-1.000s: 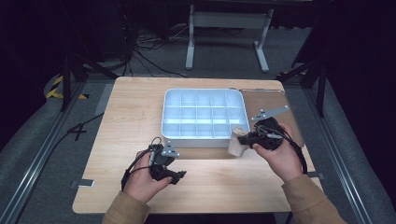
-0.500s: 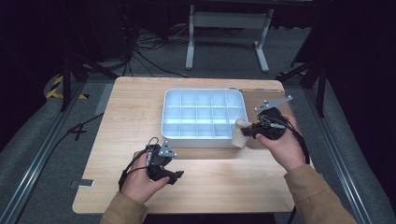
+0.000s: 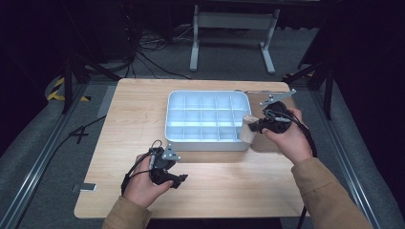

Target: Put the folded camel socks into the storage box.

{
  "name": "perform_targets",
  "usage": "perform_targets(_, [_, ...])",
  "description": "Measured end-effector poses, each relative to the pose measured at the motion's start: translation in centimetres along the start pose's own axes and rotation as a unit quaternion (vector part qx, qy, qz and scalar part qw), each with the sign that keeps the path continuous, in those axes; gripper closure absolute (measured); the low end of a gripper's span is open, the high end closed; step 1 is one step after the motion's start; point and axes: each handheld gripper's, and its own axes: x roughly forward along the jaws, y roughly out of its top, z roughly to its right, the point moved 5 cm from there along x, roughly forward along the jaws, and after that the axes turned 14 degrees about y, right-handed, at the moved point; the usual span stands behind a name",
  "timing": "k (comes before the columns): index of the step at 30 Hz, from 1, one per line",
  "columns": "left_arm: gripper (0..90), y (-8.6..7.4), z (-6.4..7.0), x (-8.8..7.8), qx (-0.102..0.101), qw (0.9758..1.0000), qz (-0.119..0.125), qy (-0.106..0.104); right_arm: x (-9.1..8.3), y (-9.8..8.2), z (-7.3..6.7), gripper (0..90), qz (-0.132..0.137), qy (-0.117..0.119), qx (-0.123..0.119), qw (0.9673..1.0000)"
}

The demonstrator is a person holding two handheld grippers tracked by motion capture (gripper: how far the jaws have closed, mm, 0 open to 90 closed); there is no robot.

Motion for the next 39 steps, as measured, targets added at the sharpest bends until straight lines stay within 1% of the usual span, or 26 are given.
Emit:
perform_targets(2, [32.3,0.0,0.0,0.0,0.0,1.0,0.0,-0.001,0.1,0.2,0.5,72.8,-0.005,-0.007,-0.002,1.0])
perform_targets(6, [32.3,0.0,0.0,0.1,0.003,1.0,-0.002,-0.002,0.5,0.5,1.1,72.8,-0.013,-0.011,-0.006,0.9998])
perform_targets(10, [32.2,-0.1,-0.1,0.1,0.005,1.0,-0.005,-0.002,0.8,0.8,1.5,72.8,-0.017,-0.014,-0.007,0.9997])
perform_targets(12, [32.1,-0.1,-0.1,0.0,0.005,1.0,-0.005,-0.003,0.9,0.8,1.6,72.8,-0.019,-0.016,-0.008,0.9997])
perform_targets(14, [31.9,-0.1,0.0,0.1,-0.003,1.0,-0.001,-0.003,1.2,0.9,1.8,72.8,-0.024,-0.018,-0.01,0.9995])
perform_targets(17, [29.0,-0.2,-0.1,0.0,-0.004,1.0,0.0,-0.004,1.7,1.0,2.1,72.5,-0.031,-0.019,-0.019,0.9992])
perform_targets(18, [28.1,-0.3,-0.1,-0.1,-0.006,1.0,-0.002,-0.007,1.9,1.0,2.1,72.5,-0.032,-0.018,-0.025,0.999])
perform_targets(20, [26.3,-0.5,-0.1,-0.2,-0.006,0.9999,-0.005,-0.011,2.2,1.1,2.3,72.4,-0.036,-0.018,-0.03,0.9988])
perform_targets(21, [26.0,-0.5,-0.2,-0.2,-0.005,1.0,-0.003,-0.006,2.4,1.1,2.4,72.5,-0.038,-0.017,-0.03,0.9987])
perform_targets(22, [26.0,-0.6,-0.2,-0.2,-0.006,1.0,-0.004,-0.007,2.6,1.1,2.5,72.4,-0.04,-0.018,-0.032,0.9985])
perform_targets(23, [26.0,-0.7,-0.3,-0.3,-0.005,0.9999,-0.004,-0.008,2.8,1.1,2.6,72.5,-0.044,-0.021,-0.034,0.9982])
perform_targets(24, [26.0,-0.8,-0.3,-0.3,-0.004,1.0,-0.006,-0.005,3.0,1.1,2.6,72.4,-0.047,-0.022,-0.036,0.998])
perform_targets(25, [26.0,-0.8,-0.3,-0.3,-0.007,1.0,-0.005,-0.005,3.2,1.0,2.7,72.4,-0.051,-0.025,-0.038,0.9977])
perform_targets(28, [26.0,-1.0,-0.4,-0.4,-0.006,0.9999,-0.007,-0.004,3.7,1.0,3.0,72.4,-0.059,-0.029,-0.04,0.997])
perform_targets(31, [26.0,-1.4,-0.4,-0.6,-0.01,0.9999,-0.01,-0.002,4.2,1.0,3.1,72.4,-0.068,-0.029,-0.045,0.9963])
perform_targets(32, [26.0,-1.5,-0.5,-0.7,-0.01,0.9999,-0.011,0.001,4.4,0.9,3.2,72.4,-0.074,-0.033,-0.049,0.9955])
perform_targets(34, [26.0,-1.9,-0.7,-0.9,-0.014,0.9998,-0.011,0.004,4.9,0.9,3.2,72.4,-0.08,-0.032,-0.055,0.9948])
perform_targets(35, [26.0,-2.1,-0.7,-1.0,-0.023,0.9997,-0.011,0.003,5.0,0.9,3.3,72.4,-0.082,-0.033,-0.056,0.9945])
perform_targets(36, [26.0,-2.3,-0.9,-1.2,-0.017,0.9997,-0.014,0.006,5.3,0.8,3.4,72.4,-0.087,-0.035,-0.06,0.9938])
perform_targets(38, [26.0,-2.5,-1.0,-1.3,-0.023,0.9996,-0.011,0.011,5.7,0.7,3.4,72.4,-0.094,-0.034,-0.061,0.9932])
perform_targets(39, [26.1,-2.6,-1.0,-1.4,-0.024,0.9996,-0.012,0.009,6.0,0.6,3.4,72.4,-0.1,-0.033,-0.061,0.9925])
